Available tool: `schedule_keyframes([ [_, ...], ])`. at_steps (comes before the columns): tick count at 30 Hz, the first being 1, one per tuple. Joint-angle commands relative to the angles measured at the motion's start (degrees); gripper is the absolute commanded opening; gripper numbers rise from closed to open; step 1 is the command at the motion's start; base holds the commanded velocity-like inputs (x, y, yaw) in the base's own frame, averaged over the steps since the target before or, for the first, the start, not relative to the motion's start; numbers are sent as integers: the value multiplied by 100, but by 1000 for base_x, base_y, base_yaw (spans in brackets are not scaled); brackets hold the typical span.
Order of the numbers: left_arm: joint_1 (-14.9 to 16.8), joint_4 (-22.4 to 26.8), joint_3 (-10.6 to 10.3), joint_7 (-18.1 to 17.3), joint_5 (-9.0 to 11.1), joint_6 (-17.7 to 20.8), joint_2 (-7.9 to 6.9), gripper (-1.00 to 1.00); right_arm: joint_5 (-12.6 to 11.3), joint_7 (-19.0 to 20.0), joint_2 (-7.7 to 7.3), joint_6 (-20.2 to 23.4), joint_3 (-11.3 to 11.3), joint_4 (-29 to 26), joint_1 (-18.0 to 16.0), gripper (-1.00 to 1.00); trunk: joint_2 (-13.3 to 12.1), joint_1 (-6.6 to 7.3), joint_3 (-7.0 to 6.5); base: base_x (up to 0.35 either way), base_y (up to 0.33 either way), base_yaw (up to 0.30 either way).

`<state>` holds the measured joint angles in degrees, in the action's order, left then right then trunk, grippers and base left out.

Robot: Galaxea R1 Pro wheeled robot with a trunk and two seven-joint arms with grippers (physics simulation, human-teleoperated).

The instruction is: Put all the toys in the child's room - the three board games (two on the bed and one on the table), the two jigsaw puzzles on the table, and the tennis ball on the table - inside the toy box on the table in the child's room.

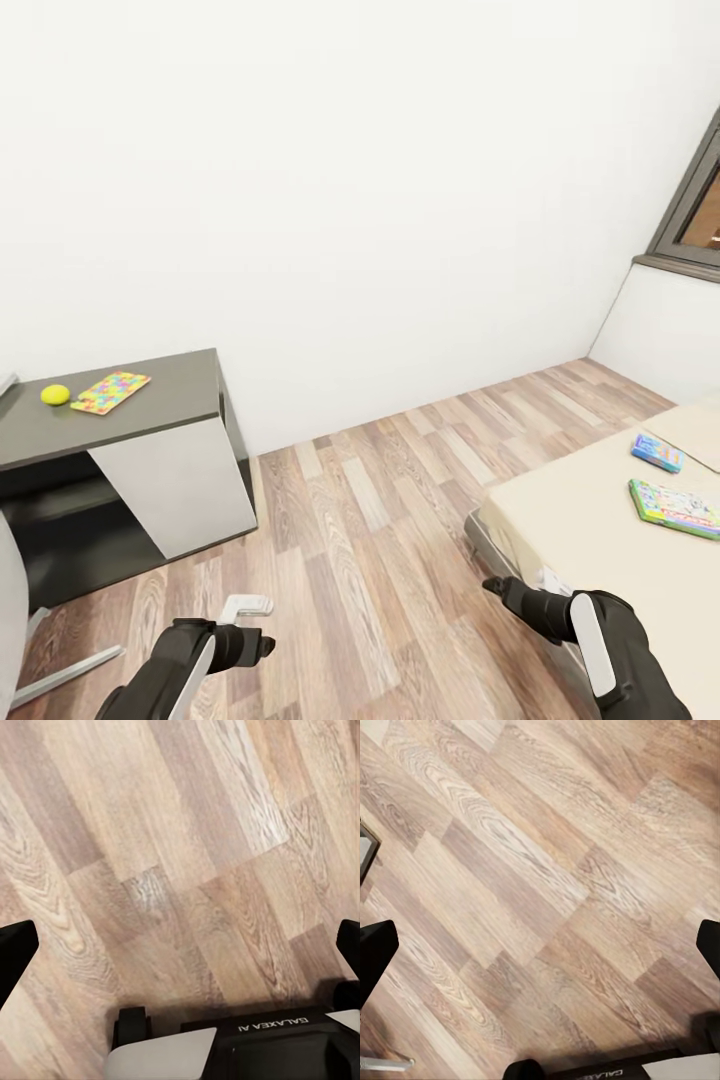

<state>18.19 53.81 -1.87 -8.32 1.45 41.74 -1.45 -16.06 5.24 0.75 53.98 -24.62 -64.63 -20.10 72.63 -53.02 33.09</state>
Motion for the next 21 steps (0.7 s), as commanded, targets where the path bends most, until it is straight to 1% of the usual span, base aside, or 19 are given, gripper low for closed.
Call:
schedule_keyframes([
  [1, 2, 7, -14, -3, 13, 27, -5, 100, 50, 55, 8, 28, -21, -6, -7, 100, -38, 23, -12, 0, 0, -8],
  [6, 5, 7, -31, -3, 11, 33, 24, 100, 50, 63, 20, 31, -20, -40, -5, 100, -239, 132, -99, 0, 0, -4],
  [13, 3, 8, -39, -3, 5, 186, 161, 100, 50, 70, 12, 19, -33, -35, -4, 100, -520, 286, -224, 0, 0, 0],
  [21, 2, 8, -44, -3, 4, 240, 180, 100, 50, 66, 56, 9, -34, -43, -5, 100, -840, 462, -367, 0, 0, 0],
])
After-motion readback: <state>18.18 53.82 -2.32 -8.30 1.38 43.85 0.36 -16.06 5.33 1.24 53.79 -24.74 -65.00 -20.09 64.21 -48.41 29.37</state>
